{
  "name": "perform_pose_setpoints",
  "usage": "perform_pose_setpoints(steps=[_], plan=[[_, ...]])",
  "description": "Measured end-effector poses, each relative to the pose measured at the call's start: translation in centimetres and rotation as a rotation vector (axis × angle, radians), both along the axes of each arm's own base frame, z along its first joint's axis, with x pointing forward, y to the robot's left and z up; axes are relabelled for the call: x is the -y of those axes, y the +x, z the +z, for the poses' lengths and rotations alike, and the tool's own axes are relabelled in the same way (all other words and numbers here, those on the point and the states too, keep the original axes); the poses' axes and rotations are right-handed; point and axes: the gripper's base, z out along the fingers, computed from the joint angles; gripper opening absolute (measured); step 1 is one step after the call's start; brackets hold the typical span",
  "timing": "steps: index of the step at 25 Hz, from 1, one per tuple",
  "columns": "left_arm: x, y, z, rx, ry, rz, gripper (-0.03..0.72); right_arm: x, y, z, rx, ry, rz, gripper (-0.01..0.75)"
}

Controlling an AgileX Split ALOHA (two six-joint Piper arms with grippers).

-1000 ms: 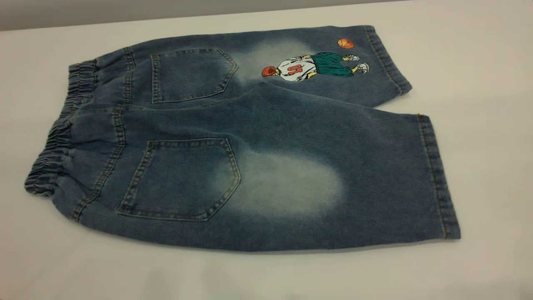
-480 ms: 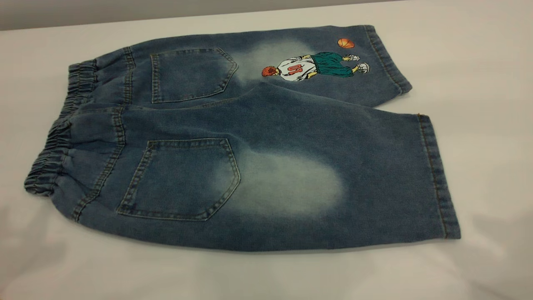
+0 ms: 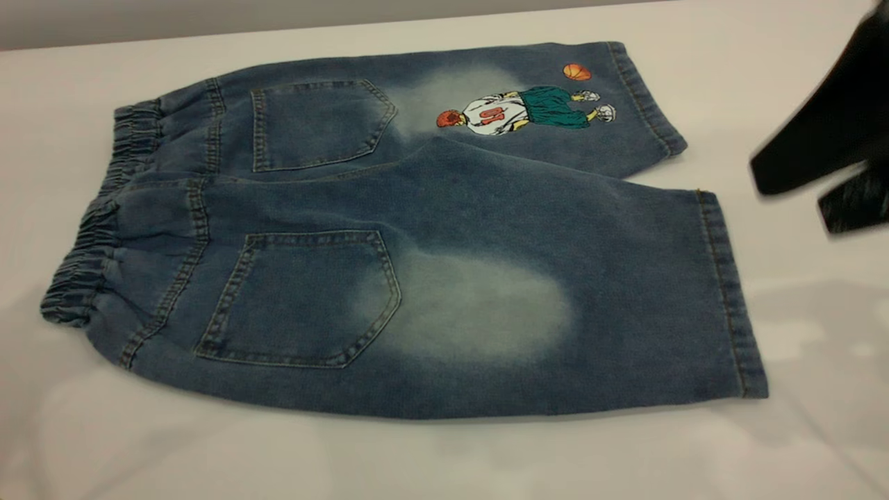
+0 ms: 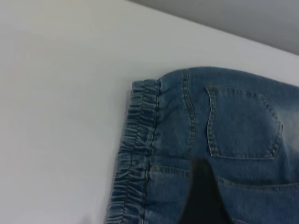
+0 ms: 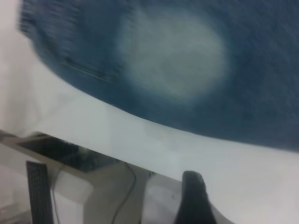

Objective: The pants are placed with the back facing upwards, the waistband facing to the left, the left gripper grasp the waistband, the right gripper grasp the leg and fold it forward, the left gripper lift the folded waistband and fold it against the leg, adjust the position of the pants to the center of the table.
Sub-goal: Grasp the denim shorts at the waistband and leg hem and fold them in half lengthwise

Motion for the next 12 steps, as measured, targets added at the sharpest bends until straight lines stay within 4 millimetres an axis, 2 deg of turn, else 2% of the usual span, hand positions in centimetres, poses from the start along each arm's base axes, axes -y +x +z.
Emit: perform_pose_setpoints(steps=[6, 12], plan=[[0.0, 0.8, 0.1, 0.018, 0.002, 0.003, 0.435, 0.4, 0.9, -5.2, -0.174, -0.070, -0.012, 0.425], [0.0, 1.3, 0.0, 0.012, 0.003, 0.004, 0.435, 0.9, 1.1, -8.7, -0.261, -0.143, -0.029, 0.425]])
